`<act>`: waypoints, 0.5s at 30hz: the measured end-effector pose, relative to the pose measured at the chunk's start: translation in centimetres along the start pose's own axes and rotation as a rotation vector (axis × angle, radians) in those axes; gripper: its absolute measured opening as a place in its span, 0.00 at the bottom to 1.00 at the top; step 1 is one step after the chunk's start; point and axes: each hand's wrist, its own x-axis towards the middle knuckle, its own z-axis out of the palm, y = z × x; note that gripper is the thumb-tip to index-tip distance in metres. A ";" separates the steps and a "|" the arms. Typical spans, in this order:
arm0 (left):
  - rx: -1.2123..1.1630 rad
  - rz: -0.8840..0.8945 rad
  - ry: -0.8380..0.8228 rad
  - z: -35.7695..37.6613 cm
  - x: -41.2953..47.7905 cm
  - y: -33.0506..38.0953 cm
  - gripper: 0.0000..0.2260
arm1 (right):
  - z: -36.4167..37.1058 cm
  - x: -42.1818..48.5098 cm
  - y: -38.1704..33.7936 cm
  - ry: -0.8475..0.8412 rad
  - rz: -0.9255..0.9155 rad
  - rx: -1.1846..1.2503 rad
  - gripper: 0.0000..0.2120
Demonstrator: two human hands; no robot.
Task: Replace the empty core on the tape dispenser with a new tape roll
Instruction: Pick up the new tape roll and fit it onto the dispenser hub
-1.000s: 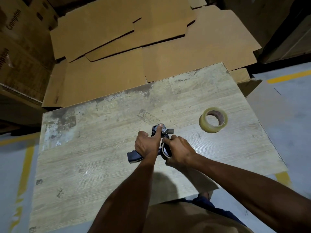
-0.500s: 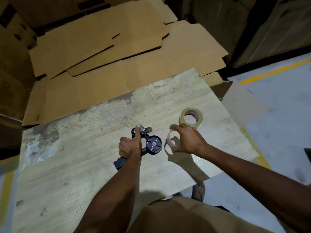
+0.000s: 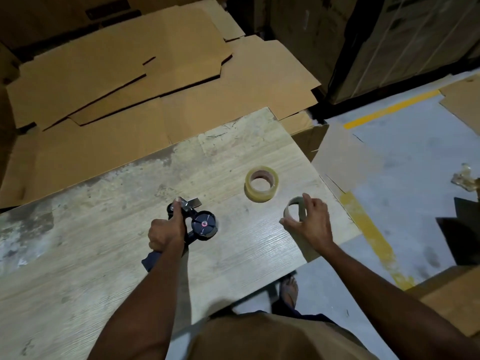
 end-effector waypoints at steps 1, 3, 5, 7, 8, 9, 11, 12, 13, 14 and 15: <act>0.003 0.000 0.003 0.1 0.0 0.0 0.46 | 0.3 0.1 0.4 -0.051 0.006 -0.009 0.44; 0.010 0.003 0.009 0.0 -0.1 0.1 0.46 | 0.5 0.3 0.9 -0.072 0.005 -0.003 0.47; 0.005 0.006 0.013 0.1 -0.1 0.0 0.48 | 0.4 0.1 1.0 -0.090 0.012 -0.039 0.54; 0.000 0.001 0.009 0.0 -0.2 0.1 0.50 | 0.2 -0.2 0.9 -0.068 0.000 -0.074 0.60; 0.000 0.005 -0.001 -0.1 -0.3 0.1 0.51 | 0.0 -0.1 0.6 -0.030 -0.020 -0.065 0.61; 0.011 0.010 -0.020 -0.2 -0.3 0.1 0.51 | -0.2 0.1 0.1 0.007 -0.054 -0.049 0.61; 0.038 0.028 -0.065 -0.5 -0.4 0.1 0.52 | -0.3 1.3 -1.8 0.027 -0.147 -0.039 0.60; 0.043 0.041 -0.085 -0.6 -0.4 0.0 0.52 | -0.3 2.2 -3.0 0.001 -0.181 -0.041 0.60; 0.037 0.048 -0.105 -0.8 -0.4 -0.1 0.52 | -0.2 3.1 -4.3 -0.044 -0.198 -0.039 0.61; 0.027 0.059 -0.121 -0.8 -0.4 -0.2 0.51 | 0.0 4.0 -5.5 -0.093 -0.201 -0.029 0.62; 0.017 0.065 -0.134 -1.0 -0.4 -0.2 0.51 | 0.3 4.9 -6.6 -0.137 -0.201 -0.019 0.62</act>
